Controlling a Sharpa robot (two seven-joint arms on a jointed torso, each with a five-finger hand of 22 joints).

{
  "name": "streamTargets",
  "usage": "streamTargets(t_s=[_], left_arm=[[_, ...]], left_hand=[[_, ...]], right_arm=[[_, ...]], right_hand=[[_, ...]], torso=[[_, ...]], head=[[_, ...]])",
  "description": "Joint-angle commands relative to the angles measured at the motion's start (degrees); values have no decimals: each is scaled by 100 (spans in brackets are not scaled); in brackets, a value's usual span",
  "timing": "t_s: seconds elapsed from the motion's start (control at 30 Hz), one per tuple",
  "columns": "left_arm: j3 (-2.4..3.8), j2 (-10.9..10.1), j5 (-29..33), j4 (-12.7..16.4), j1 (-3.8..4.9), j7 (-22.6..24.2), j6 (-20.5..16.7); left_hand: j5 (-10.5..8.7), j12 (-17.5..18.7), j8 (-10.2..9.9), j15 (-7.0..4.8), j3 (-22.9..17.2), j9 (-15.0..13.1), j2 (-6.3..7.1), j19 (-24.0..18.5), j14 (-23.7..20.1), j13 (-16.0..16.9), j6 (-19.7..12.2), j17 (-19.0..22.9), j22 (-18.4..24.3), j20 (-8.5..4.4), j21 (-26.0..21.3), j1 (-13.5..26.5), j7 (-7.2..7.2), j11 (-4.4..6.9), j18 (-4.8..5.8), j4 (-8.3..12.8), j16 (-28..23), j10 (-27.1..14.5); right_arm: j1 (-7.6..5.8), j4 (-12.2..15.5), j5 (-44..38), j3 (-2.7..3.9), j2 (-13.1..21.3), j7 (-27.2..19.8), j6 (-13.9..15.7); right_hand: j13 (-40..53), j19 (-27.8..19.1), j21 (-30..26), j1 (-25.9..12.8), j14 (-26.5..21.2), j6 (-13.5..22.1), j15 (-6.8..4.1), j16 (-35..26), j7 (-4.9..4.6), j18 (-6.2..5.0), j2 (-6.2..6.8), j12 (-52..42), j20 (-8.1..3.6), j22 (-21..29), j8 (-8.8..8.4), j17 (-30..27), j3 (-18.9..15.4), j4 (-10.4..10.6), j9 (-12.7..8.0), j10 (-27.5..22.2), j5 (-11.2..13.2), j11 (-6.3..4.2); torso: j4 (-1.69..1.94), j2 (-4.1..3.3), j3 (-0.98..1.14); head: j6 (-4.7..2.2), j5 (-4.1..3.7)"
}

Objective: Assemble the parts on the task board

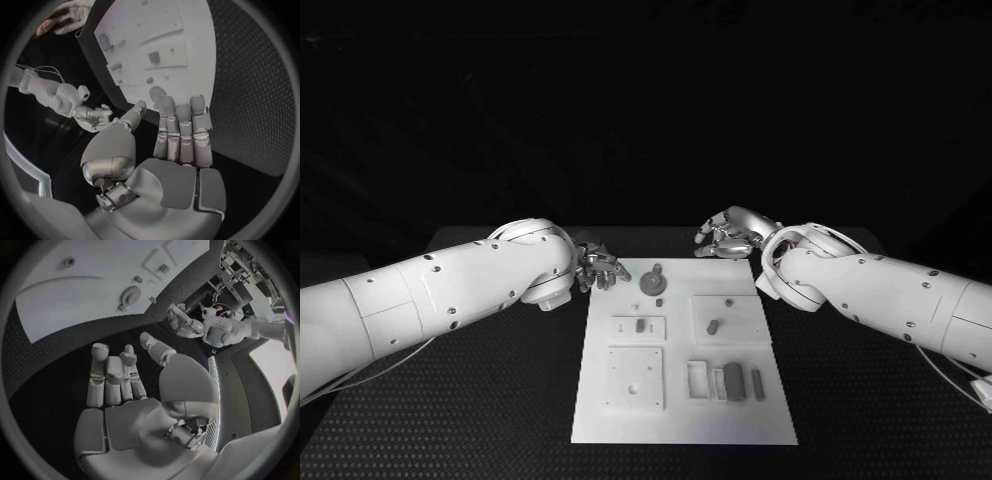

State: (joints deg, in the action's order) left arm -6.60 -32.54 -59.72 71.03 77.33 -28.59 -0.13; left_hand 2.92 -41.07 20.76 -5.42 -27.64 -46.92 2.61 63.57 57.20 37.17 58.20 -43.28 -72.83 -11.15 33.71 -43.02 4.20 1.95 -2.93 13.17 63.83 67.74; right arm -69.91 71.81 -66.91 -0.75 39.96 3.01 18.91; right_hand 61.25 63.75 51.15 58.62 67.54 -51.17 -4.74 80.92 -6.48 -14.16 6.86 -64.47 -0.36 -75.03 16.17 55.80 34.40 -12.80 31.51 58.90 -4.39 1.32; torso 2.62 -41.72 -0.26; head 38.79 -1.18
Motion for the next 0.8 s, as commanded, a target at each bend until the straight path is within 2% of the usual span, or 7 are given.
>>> streamTargets(t_s=[0.03, 0.2, 0.33, 0.37, 0.57, 0.67, 0.8], left_arm=[[-6, 83, -23, -341, -8, 111, 154], [-7, 208, -43, -801, -14, 171, 9], [-9, 304, -64, -993, -20, 186, 39], [-9, 323, -90, -1014, -25, 181, 30], [-17, 507, -504, -1310, -93, 243, 3], [-25, 580, -674, -1466, -137, 274, 6], [-28, 641, -721, -1583, -174, 277, 60]], left_hand=[[6, 57, -138, 54, -37, 88, -22, 28, 19, -58, -123, 45, 33, 58, -64, -54, 61, -62, -63, -9, -42, 29], [6, 69, -175, 61, -36, 123, -65, 56, 45, -81, -119, 61, 46, 69, -90, -43, 67, -67, -73, -38, -45, 62], [1, 76, -202, 61, 13, 156, -45, 98, 79, -104, -90, 79, 54, 75, -117, 63, 63, -61, -84, -132, -43, 103], [-1, 78, -206, 61, 27, 160, -33, 102, 83, -108, -85, 81, 56, 76, -123, 96, 62, -61, -86, -158, -43, 108], [-14, 108, -273, 68, 89, 197, 189, 95, 62, -134, -139, 101, 64, 81, -181, 314, 81, -77, -102, -349, -59, 91], [-13, 116, -441, 76, 48, 275, 356, 84, 36, -140, -394, 110, 60, 90, -218, 345, 164, -147, -114, -442, -66, 73], [-13, 117, -473, 82, 27, 299, 451, 83, 27, -141, -422, 113, 54, 97, -231, 362, 182, -163, -117, -497, -65, 64]], right_arm=[[3, 4, 6, 3, -4, -63, -44], [3, -2, 6, 3, -16, -68, -72], [4, 7, 6, 3, -17, -66, -75], [4, 10, 6, 3, -19, -66, -74], [5, 8, 4, 3, -41, -70, -70], [5, 6, 3, 3, -47, -71, -69], [5, 8, 2, 3, -51, -71, -68]], right_hand=[[-9, 5, -24, -17, -49, -78, 11, -36, -140, -84, -46, 11, -17, -84, -39, -8, -29, -15, 2, -44, -15, 15], [-12, 6, -26, 10, -47, -68, 14, -37, -143, -84, -49, 8, -20, -85, -46, -10, -21, -36, 2, -45, -17, 18], [-13, 8, -27, 23, -46, -68, 16, -37, -144, -84, -58, 7, -21, -85, -47, -10, -17, -46, 3, -45, -17, 19], [-13, 8, -27, 23, -46, -68, 16, -37, -145, -84, -59, 7, -21, -85, -47, -11, -17, -47, 3, -45, -17, 19], [-14, 9, -27, 22, -46, -67, 17, -37, -146, -84, -59, 6, -20, -86, -48, -11, -19, -48, 4, -45, -16, 21], [-15, 9, -27, 20, -45, -66, 17, -37, -146, -84, -60, 6, -19, -86, -49, -11, -21, -47, 4, -45, -15, 21], [-15, 9, -27, 17, -45, -66, 18, -37, -147, -84, -60, 5, -19, -86, -49, -11, -23, -47, 4, -45, -14, 22]], torso=[[-4, -10, -2], [-14, -16, -12], [-13, -27, -28], [-12, -25, -24], [-12, -35, -43], [-13, -44, -54], [-17, -41, -49]], head=[[-46, 22], [-81, 40], [-98, 40], [-93, 38], [-93, 36], [-95, 36], [-83, 36]])
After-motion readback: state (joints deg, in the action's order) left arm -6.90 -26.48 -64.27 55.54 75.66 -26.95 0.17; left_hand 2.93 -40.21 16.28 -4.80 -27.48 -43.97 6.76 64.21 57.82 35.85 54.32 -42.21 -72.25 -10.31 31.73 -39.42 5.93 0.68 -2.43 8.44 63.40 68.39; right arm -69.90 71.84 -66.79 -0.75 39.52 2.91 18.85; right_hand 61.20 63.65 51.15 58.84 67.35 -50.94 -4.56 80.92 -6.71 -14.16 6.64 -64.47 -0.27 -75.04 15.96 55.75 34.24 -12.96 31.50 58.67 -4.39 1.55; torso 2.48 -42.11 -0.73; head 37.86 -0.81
